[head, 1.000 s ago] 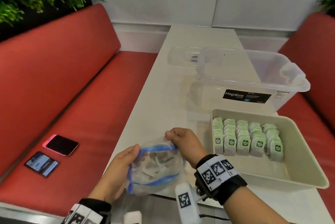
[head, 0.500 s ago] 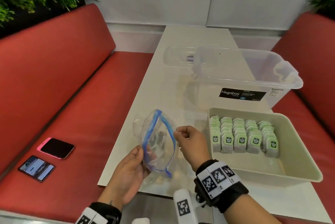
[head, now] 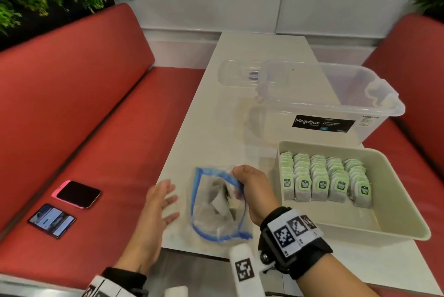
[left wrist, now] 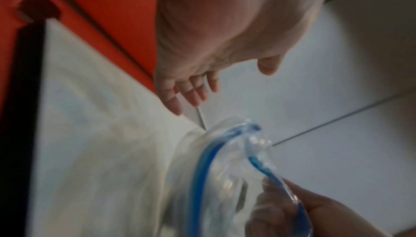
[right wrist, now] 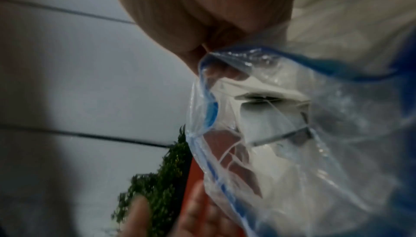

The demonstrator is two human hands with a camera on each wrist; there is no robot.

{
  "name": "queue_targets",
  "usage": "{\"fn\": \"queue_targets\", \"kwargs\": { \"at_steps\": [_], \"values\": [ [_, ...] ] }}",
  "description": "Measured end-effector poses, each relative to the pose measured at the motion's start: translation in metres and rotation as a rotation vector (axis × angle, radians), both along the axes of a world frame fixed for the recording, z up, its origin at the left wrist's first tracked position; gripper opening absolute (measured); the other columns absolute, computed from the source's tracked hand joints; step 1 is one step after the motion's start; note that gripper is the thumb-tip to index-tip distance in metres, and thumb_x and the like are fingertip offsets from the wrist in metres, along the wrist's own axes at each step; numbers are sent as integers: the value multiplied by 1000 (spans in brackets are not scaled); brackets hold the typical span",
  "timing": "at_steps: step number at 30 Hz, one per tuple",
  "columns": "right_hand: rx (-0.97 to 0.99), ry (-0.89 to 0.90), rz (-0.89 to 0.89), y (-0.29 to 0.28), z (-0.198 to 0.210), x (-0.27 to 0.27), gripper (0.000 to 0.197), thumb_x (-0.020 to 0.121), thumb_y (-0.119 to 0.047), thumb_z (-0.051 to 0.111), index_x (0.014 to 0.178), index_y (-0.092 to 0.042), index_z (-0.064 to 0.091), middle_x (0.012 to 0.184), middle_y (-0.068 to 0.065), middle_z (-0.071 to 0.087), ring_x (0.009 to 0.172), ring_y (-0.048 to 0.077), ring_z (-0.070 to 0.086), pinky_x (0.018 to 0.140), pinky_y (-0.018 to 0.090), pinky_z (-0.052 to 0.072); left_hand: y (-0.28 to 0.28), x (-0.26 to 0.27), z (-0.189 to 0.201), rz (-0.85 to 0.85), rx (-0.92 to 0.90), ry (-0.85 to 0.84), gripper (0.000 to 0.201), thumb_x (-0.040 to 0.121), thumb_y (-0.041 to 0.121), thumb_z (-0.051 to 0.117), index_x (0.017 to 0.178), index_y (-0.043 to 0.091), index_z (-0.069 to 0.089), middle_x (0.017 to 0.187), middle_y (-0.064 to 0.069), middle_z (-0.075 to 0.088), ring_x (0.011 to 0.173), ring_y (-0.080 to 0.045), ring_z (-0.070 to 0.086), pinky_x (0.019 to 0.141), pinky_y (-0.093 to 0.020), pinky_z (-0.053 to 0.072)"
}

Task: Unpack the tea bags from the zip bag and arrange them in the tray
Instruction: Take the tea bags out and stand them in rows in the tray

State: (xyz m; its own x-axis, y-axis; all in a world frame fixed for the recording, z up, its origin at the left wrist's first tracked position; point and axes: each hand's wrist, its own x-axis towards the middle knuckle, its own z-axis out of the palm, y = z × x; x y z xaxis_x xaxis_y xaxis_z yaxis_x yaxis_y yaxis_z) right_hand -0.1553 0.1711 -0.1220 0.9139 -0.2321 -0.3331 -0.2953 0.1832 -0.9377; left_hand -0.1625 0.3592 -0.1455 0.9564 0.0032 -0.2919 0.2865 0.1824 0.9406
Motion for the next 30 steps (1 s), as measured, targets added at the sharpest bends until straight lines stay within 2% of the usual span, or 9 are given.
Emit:
{"fn": "queue_targets", "kwargs": {
  "at_steps": [3, 6, 8, 10, 15, 18, 22, 25, 30],
  "values": [
    [-164, -47, 120, 10, 0, -1, 32, 84, 2, 45, 56, -13, 40, 51, -2, 38, 49, 12, 33, 50, 23, 30, -5, 7, 19, -126, 373, -244, 66, 63, 73, 50, 114, 32, 53, 115, 14, 51, 102, 3, 52, 83, -21, 43],
    [-161, -92, 213, 18, 7, -1, 26, 84, 2, 47, 59, -6, 43, 48, -5, 37, 44, 6, 31, 48, 19, 26, -14, 13, 17, -223, 626, -331, 21, 85, 46, 60, 82, 25, 63, 78, 12, 62, 70, -2, 56, 68, -21, 43],
    [-147, -81, 240, 17, 13, 1, 29, 88, -1, 49, 60, -9, 48, 44, -12, 41, 38, 0, 32, 46, 16, 26, -16, 12, 15, -216, 386, -202, 26, 89, 34, 54, 75, 14, 63, 65, 5, 62, 64, -16, 54, 63, -30, 43],
    [-213, -49, 267, 13, 17, 3, 25, 93, -16, 52, 68, -14, 50, 55, -8, 50, 41, 1, 37, 47, 17, 30, -18, 9, 19, -200, 0, 0, 28, 89, 30, 49, 93, 9, 66, 83, -9, 71, 79, -26, 63, 74, -36, 51],
    [-553, -261, 173, 7, 23, -11, 30, 80, -44, 67, 80, -27, 42, 86, -10, 48, 84, 9, 47, 74, 26, 38, -14, 13, 19, -59, -362, 114, 48, 81, 43, 46, 119, 16, 57, 108, -12, 69, 93, -22, 68, 77, -36, 56],
    [-724, -414, 162, 8, 23, -21, 34, 65, -30, 74, 71, -35, 41, 93, -14, 43, 97, 9, 44, 85, 24, 37, -11, 15, 19, -16, -532, 171, 52, 91, 45, 36, 131, 14, 49, 120, -14, 63, 103, -24, 65, 75, -36, 58],
    [-899, -354, 130, 5, 5, -16, 28, 77, -2, 62, 69, -29, 66, 113, -10, 47, 111, 14, 47, 87, 25, 40, -8, 16, 14, -2, -613, 181, 59, 86, 47, 41, 132, 12, 49, 117, -12, 61, 107, -25, 59, 81, -39, 56],
    [-947, -289, 143, -1, 1, -15, 37, 84, 4, 50, 96, -23, 73, 122, -2, 56, 114, 15, 53, 93, 19, 39, -9, 14, 11, 30, -429, 122, 53, 87, 45, 44, 127, 10, 51, 103, -7, 57, 97, -22, 55, 85, -39, 53],
    [-1007, -315, 301, 2, 8, -19, 67, 78, 7, 51, 139, -19, 43, 139, -3, 47, 127, 13, 44, 97, 7, 23, -14, 2, 13, 101, 483, -450, 24, 77, 25, 75, 89, 30, 54, 125, 6, 49, 120, -13, 46, 98, -35, 39]
  ]
}}
